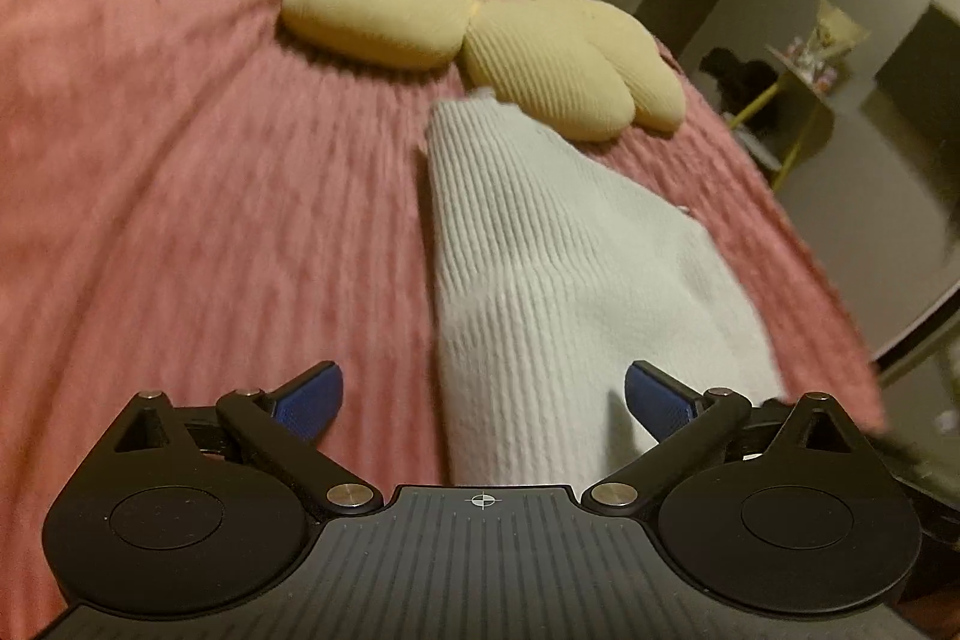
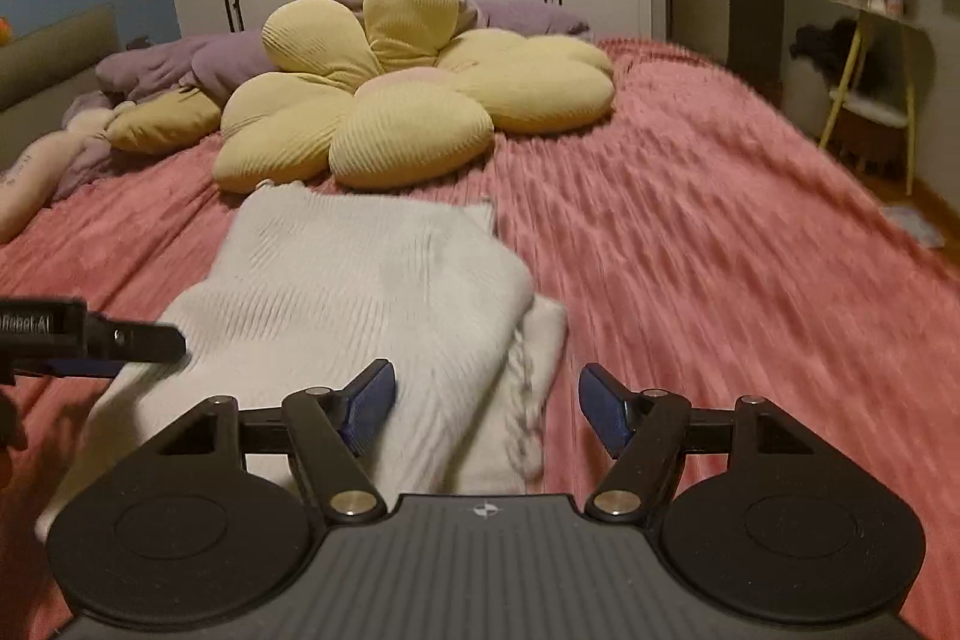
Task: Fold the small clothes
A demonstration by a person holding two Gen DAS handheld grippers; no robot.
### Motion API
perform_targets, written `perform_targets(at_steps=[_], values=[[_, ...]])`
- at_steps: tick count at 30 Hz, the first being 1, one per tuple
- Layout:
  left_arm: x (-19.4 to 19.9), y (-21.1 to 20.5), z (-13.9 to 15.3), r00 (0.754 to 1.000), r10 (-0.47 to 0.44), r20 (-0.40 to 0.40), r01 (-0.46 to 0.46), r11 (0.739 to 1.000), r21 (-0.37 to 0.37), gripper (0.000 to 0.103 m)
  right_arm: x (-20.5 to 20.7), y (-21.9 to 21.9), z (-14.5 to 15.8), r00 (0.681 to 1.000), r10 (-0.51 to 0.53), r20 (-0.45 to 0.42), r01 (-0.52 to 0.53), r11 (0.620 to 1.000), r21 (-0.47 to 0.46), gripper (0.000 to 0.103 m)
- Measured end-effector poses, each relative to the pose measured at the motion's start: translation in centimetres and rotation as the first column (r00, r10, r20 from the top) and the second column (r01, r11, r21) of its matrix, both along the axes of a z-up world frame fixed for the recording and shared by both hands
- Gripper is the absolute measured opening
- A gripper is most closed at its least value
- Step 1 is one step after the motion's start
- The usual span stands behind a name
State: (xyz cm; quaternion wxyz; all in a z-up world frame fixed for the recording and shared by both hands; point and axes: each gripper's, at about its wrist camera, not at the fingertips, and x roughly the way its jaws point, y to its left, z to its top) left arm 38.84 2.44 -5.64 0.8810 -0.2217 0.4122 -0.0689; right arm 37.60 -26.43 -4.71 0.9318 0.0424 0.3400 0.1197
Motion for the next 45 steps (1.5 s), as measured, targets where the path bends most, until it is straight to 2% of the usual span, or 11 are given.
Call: perform_targets(at_steps=[6, 9, 14, 20, 22, 25, 28, 35, 39, 41, 45], values=[[0.3, 0.6, -1.0, 0.997, -0.055, -0.061, 0.043, 0.982, -0.185, 0.093, 1.7, -4.0, -1.7, 0.985, 0.003, -0.17, 0.062, 0.926, 0.371, 0.064], [1.3, 0.9, -2.3, 0.988, -0.093, -0.119, 0.062, 0.968, -0.243, 0.093, 2.7, -4.7, -2.8, 0.977, 0.01, -0.213, 0.084, 0.901, 0.425, 0.065], [1.9, 1.6, -3.3, 0.989, -0.079, -0.129, 0.032, 0.942, -0.335, 0.077, 4.2, -5.8, -3.9, 0.961, 0.087, -0.261, 0.085, 0.808, 0.584, 0.069], [3.1, 1.4, -4.3, 0.989, -0.057, -0.137, 0.002, 0.927, -0.374, 0.08, 5.6, -5.3, -4.9, 0.952, 0.129, -0.276, 0.071, 0.788, 0.611, 0.065], [3.4, 1.2, -4.1, 0.988, -0.046, -0.146, -0.008, 0.937, -0.349, 0.067, 5.9, -4.9, -5.2, 0.951, 0.108, -0.291, 0.095, 0.792, 0.603, 0.048], [3.3, 1.3, -3.1, 0.99, -0.051, -0.131, 0.005, 0.944, -0.329, 0.052, 5.9, -4.1, -4.7, 0.955, 0.099, -0.281, 0.084, 0.815, 0.574, 0.04], [2.5, 2.1, -1.5, 0.996, -0.043, -0.082, 0.016, 0.951, -0.31, 0.048, 5.4, -2.8, -2.9, 0.966, 0.113, -0.234, 0.031, 0.845, 0.534, 0.038], [-1.4, 6.7, 2.1, 0.998, 0.06, -0.009, -0.061, 0.986, -0.158, 0.048, 5.5, 3.3, -0.2, 0.957, 0.24, -0.165, -0.119, 0.841, 0.528, 0.037], [-3.2, 8.5, 1.3, 0.991, 0.105, -0.079, -0.107, 0.994, -0.023, 0.061, 5.4, 7.4, -1.0, 0.935, 0.3, -0.191, -0.169, 0.847, 0.504, 0.042], [-5.0, 9.2, 1.7, 0.992, 0.116, -0.042, -0.115, 0.993, 0.01, 0.062, 4.8, 8.5, -1.3, 0.936, 0.271, -0.225, -0.15, 0.885, 0.44, 0.056], [-8.6, 8.6, 2.3, 0.994, 0.107, 0.005, -0.107, 0.993, 0.044, 0.067, 0.5, 7.5, -0.1, 0.963, 0.193, -0.189, -0.107, 0.913, 0.393, 0.056]])
